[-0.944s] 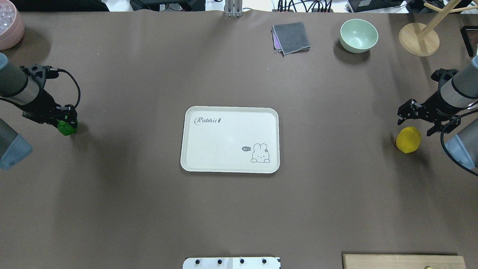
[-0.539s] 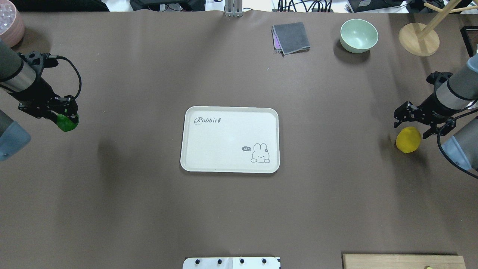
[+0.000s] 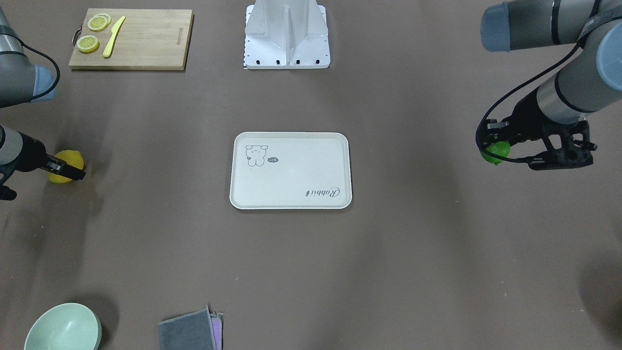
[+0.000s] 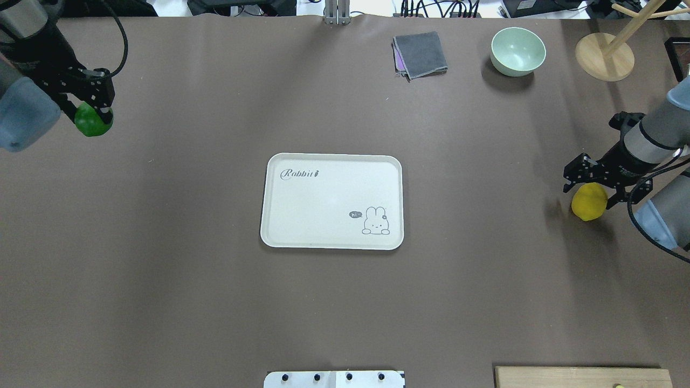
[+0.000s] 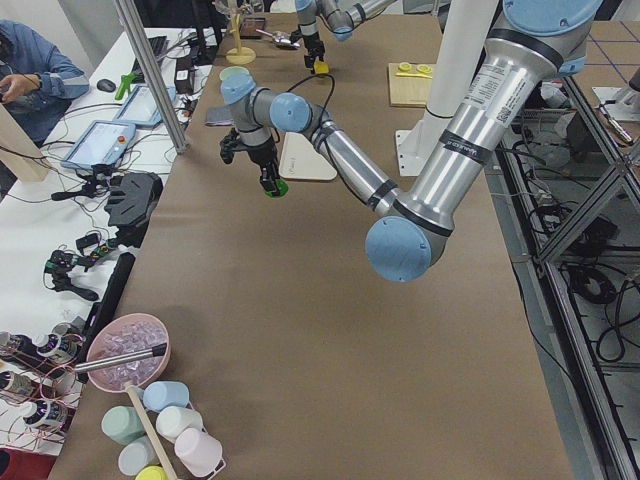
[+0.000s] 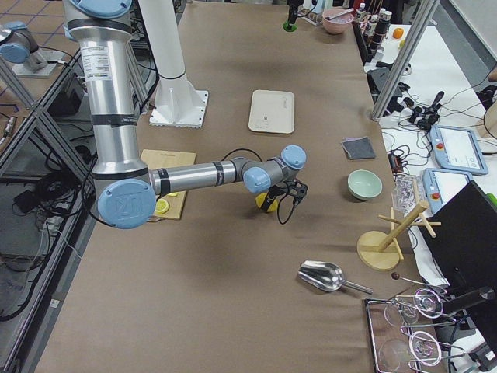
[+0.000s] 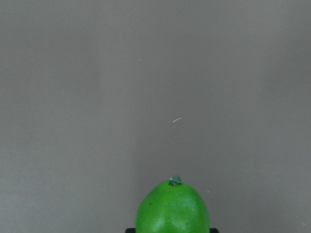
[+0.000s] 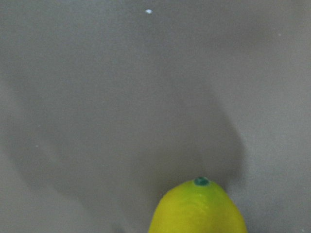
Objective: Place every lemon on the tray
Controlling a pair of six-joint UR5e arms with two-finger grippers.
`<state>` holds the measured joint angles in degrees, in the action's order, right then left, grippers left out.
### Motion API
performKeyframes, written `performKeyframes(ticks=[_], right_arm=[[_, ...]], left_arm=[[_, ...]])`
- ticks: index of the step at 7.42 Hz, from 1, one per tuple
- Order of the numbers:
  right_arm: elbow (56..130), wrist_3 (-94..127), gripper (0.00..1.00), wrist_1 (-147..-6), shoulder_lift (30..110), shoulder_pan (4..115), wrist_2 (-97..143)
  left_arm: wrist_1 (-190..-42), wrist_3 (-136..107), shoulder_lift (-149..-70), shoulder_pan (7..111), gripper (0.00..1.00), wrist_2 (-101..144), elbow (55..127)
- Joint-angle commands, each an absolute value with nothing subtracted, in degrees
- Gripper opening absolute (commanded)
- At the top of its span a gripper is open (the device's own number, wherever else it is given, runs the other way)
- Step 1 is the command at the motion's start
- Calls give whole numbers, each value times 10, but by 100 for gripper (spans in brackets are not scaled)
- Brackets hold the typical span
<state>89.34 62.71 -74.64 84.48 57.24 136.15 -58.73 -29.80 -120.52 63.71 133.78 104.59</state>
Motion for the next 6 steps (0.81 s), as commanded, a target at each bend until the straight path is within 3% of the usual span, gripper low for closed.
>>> performKeyframes(ticks=[1,2,3,6], right_arm=[[895,629,50,-747,846,570,1367],[896,629,16,-747,849,571,1373],[902,630,0,-748,847,572,1374],[946,621,0,-794,820,557,1361]], left_arm=[[-569,-377,-1266,623,0,1339,1043],[-574,-428,-1295,584,0,1339,1033],[-618,-510,-1308,548,0,1336,1025],[-766,-708,-1336,438,0,1256,959]])
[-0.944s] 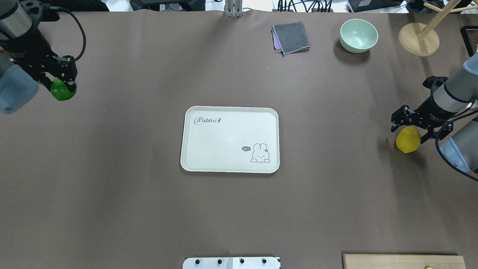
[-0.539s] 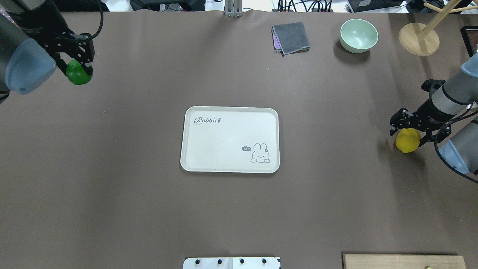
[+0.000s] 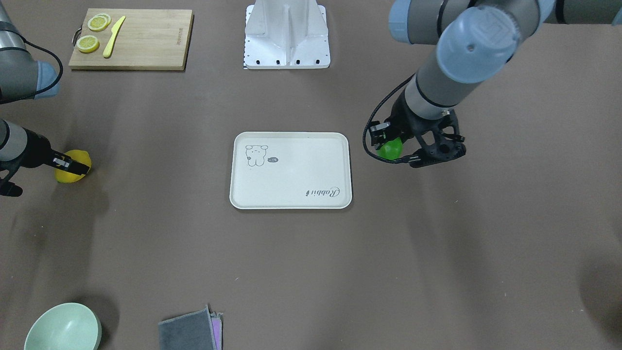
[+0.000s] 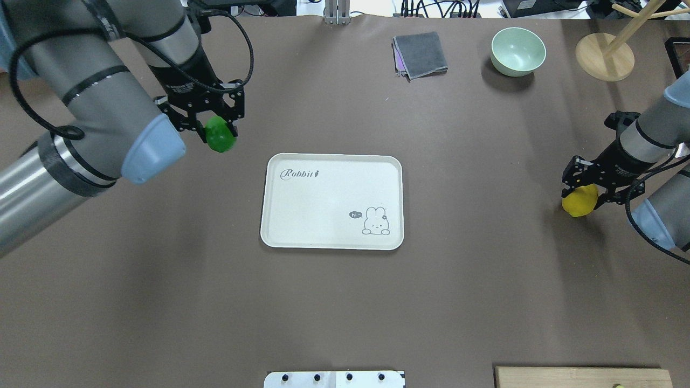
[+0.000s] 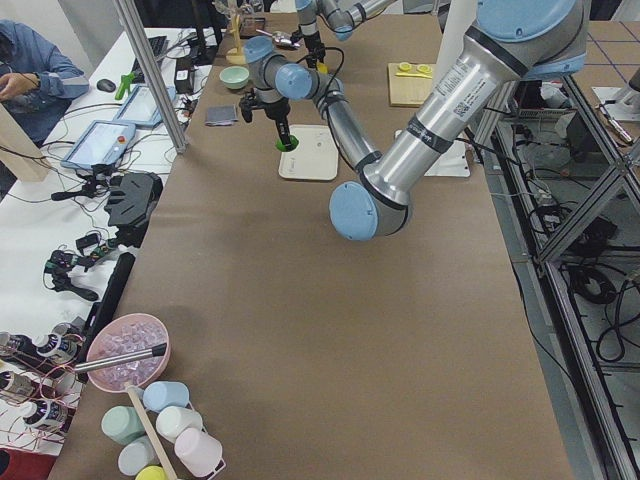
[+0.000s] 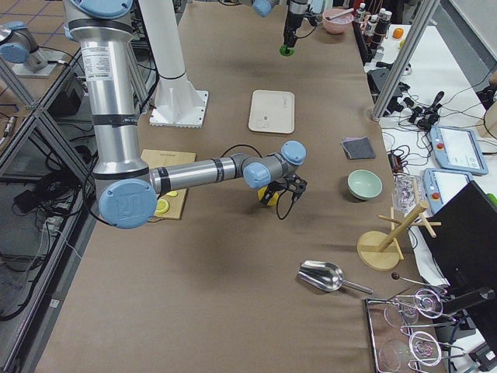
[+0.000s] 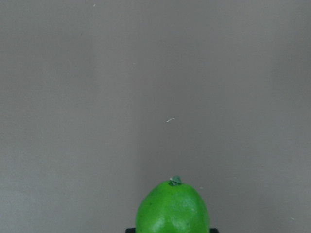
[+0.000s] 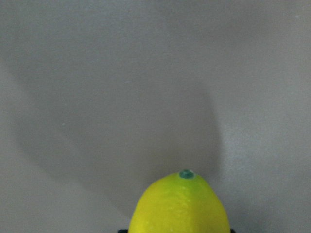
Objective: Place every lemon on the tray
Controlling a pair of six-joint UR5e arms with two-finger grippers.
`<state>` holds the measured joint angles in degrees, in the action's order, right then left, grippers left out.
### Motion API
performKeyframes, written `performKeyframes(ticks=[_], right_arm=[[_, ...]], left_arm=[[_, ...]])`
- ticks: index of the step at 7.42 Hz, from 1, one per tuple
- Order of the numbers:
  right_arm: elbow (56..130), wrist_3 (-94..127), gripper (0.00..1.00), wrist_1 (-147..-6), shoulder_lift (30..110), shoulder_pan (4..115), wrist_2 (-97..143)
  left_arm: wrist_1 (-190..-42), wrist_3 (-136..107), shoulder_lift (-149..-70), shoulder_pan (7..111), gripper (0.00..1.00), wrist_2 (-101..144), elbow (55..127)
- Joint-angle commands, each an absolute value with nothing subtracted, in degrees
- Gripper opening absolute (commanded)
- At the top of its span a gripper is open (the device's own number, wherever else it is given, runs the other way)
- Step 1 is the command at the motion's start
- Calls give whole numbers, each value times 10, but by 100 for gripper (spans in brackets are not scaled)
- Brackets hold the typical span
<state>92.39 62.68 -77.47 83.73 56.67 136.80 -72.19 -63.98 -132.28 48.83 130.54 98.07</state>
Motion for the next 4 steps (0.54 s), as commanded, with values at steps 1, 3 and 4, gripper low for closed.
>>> performKeyframes(ticks=[1,3,4], right_arm=[[957,628,0,-795,779,532,1335],[969,631,0,-795,700,472,1261],[983,633,0,-795,678,448,1242]], left_arm=[[-812,-747,-1346,422,0,1246,929],[-842,-776,-1380,398,0,1218,863],[-890,-800,-1379,381,0,1197,833]])
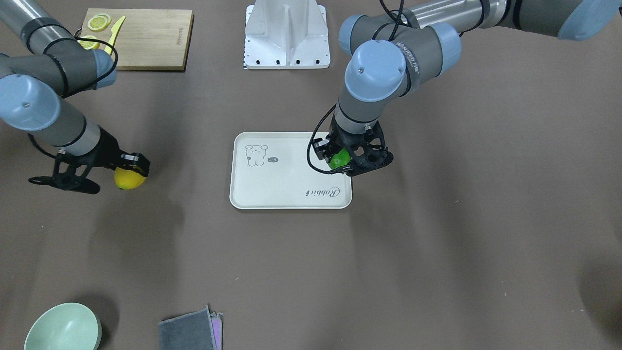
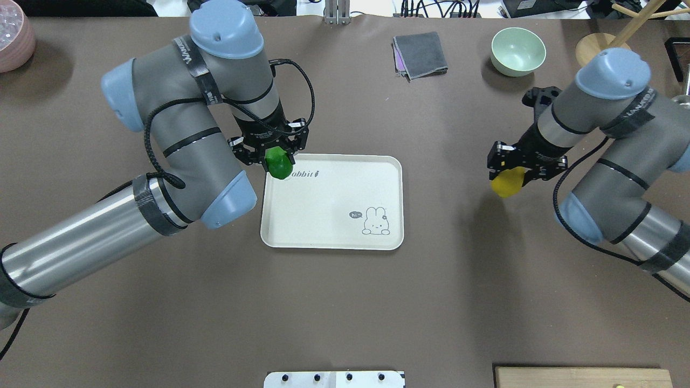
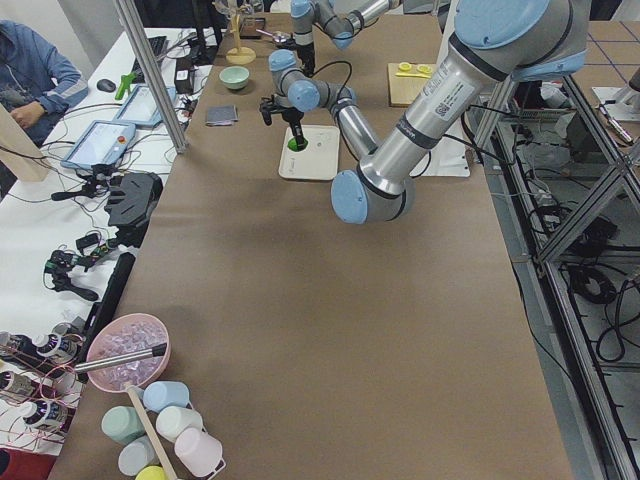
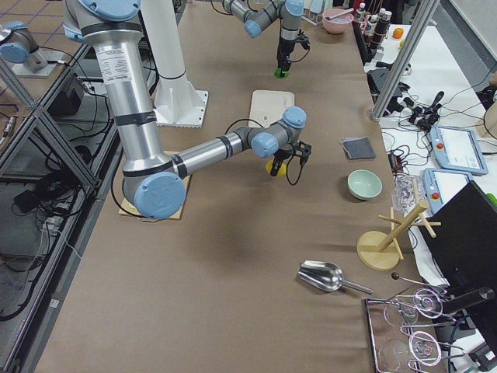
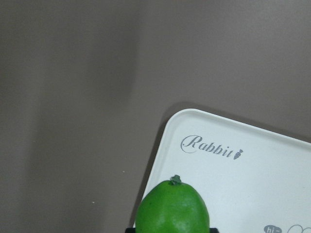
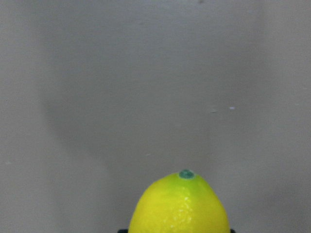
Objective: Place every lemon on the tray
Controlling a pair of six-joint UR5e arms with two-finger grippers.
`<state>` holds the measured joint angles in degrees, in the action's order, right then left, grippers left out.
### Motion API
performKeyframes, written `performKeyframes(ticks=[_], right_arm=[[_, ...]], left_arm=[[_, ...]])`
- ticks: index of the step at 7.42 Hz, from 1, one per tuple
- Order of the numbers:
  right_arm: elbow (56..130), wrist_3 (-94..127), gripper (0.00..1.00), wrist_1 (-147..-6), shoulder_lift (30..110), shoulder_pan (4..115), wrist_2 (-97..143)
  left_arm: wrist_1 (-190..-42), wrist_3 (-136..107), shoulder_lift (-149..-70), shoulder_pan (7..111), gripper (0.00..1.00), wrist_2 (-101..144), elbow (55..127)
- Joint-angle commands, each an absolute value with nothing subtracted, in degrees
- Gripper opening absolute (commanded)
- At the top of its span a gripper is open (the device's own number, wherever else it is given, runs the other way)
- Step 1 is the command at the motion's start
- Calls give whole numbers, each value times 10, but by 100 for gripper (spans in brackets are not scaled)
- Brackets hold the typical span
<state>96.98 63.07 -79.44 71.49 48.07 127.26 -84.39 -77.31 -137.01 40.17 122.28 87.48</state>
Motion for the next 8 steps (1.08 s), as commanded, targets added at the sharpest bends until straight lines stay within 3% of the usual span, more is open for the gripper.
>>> performKeyframes(ticks=[1,4,5,6,7,8], right_arm=[[986,633,0,-795,656,425,1217],[970,620,0,-789,608,369,1191],[964,619,0,-789,602,359,1189],[946,617,0,-775,586,351,1183],[913,621,0,-755,557,349,1181],[873,625,0,-749,517,345,1181]], left_arm=[[-933,-812,-1378,361,0,1182,797],[-953,-816,-1377,346,0,1146,774],[-958,-816,-1376,345,15,1146,774],[-961,-815,-1375,345,69,1146,774],[-962,-813,-1375,345,97,1146,776],[-962,-808,-1375,348,98,1148,777]])
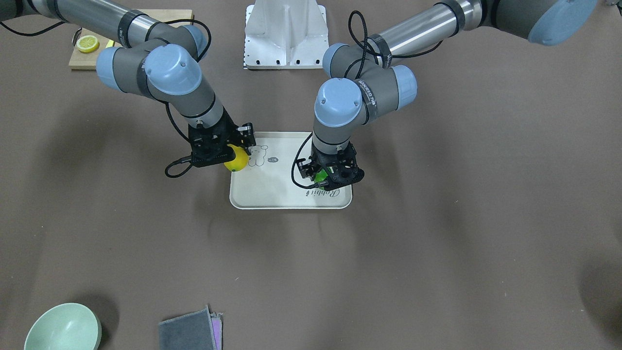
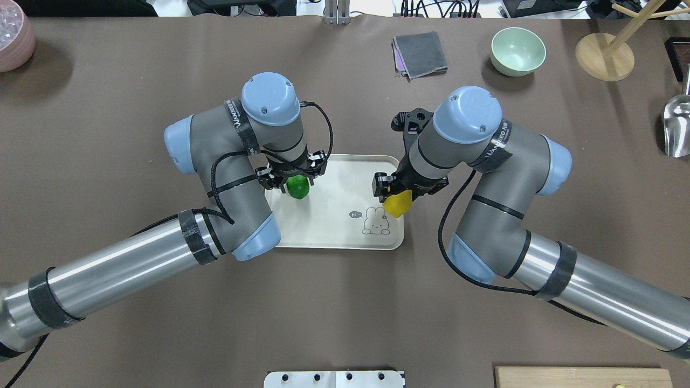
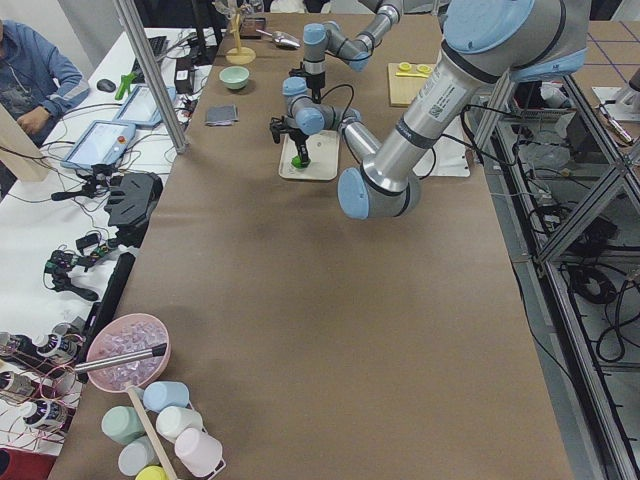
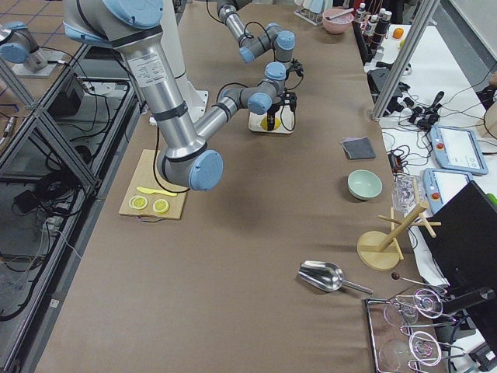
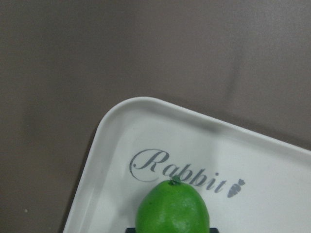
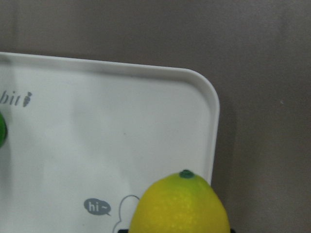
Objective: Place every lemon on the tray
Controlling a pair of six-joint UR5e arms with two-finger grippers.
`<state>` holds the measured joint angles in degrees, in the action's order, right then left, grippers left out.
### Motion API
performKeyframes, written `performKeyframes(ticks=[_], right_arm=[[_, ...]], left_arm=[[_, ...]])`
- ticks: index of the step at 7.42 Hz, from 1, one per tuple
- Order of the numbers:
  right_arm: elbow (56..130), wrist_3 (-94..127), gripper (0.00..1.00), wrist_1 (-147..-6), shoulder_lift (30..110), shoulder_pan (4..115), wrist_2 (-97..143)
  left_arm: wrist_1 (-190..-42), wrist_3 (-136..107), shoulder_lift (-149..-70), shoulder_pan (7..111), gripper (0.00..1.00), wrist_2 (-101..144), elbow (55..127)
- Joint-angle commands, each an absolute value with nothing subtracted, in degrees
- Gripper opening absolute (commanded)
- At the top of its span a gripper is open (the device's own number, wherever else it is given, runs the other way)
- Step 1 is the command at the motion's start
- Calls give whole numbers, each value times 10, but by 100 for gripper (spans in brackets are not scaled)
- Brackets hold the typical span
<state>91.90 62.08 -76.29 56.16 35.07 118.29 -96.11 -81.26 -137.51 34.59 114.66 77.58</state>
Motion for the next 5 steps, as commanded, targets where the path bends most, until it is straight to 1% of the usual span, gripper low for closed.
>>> performKeyframes(ticks=[1,2,3,4,5], right_arm=[[854,626,0,-749,501,345,1181],[853,635,17,-749,501,344,1182],[851,637,99,-745,504,334,1180],[853,640,100,-745,504,334,1179],[858,640,100,-746,504,337,1179]], left_arm=[[-955,-807,-1376,361,98,1160,787],[-941,-799,-1375,393,98,1207,800],[-880,-738,-1365,431,98,1242,838],[-823,-657,-1354,466,98,1254,867],[-809,-591,-1311,501,98,1258,895]])
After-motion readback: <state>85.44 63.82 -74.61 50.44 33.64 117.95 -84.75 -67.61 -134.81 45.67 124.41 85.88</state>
